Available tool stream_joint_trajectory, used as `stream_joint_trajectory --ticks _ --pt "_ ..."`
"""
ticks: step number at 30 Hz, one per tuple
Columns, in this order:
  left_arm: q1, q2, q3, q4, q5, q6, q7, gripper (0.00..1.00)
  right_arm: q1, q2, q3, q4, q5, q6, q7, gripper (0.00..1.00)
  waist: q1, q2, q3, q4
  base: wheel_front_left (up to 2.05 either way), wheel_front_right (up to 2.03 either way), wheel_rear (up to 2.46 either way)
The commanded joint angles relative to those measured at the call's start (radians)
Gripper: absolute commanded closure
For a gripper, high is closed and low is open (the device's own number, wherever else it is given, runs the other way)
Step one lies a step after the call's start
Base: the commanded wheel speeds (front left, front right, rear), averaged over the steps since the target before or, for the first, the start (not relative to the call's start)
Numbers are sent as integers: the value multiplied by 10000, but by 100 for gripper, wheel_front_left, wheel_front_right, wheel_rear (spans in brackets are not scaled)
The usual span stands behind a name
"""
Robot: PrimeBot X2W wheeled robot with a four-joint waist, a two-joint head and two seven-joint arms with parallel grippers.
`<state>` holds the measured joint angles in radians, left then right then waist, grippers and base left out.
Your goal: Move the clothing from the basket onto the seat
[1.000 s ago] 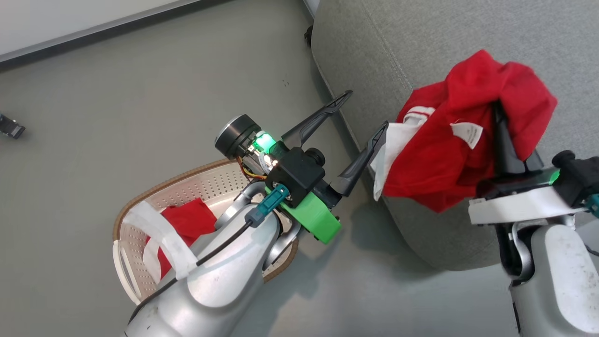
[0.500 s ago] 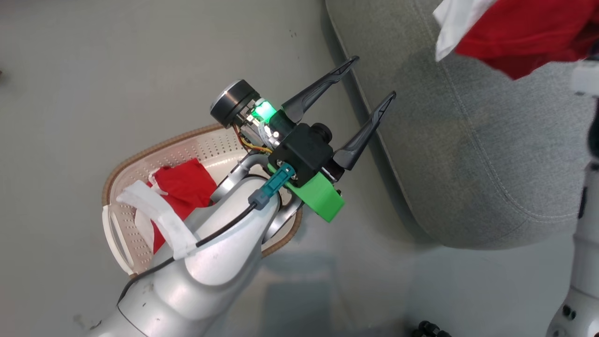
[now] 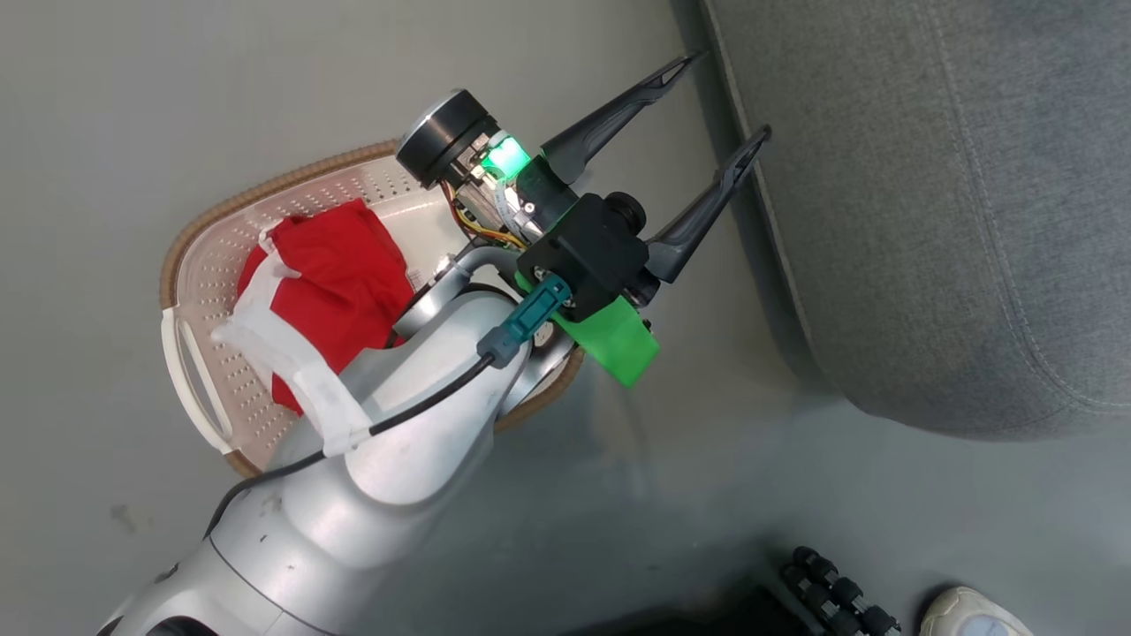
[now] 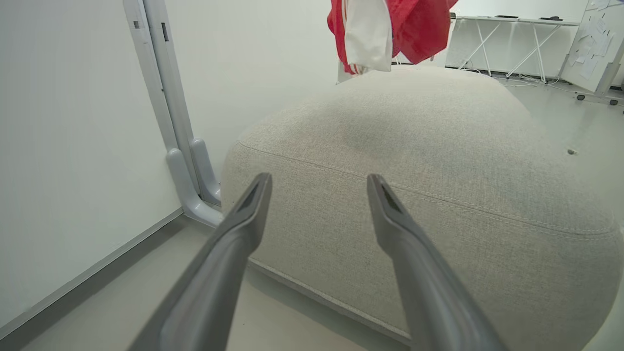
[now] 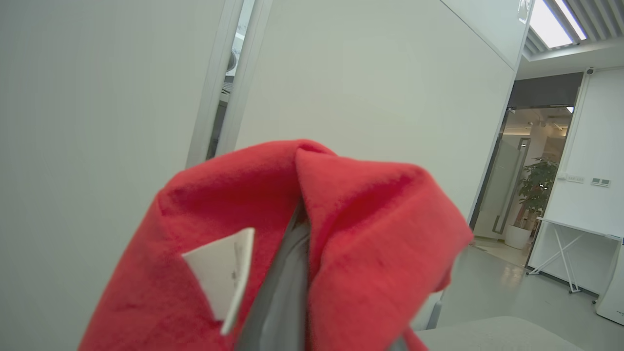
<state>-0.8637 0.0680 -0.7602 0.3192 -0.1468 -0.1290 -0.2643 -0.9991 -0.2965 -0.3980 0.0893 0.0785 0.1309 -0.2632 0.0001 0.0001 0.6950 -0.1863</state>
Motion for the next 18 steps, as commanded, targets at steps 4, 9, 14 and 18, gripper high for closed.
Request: stream_joint_trajectory --ticks 4,9,14,18 --pt "-255 81 8 6 93 -22 -2 0 -514 -431 20 986 -144 -5 -24 100 -1 -1 567 169 0 0 0" --pt "-355 89 -19 2 97 -22 -2 0 -779 -682 60 2156 -227 -5 -24 100 -1 -1 893 276 0 0 0" --pt "-432 61 -18 -18 111 -22 -2 0 -917 -974 -150 3601 -441 -5 -22 100 -1 -1 1127 423 0 0 0" --pt "-400 44 9 -41 117 -22 -2 0 -951 -1154 -200 4796 -632 -5 -22 100 -1 -1 1191 496 0 0 0"
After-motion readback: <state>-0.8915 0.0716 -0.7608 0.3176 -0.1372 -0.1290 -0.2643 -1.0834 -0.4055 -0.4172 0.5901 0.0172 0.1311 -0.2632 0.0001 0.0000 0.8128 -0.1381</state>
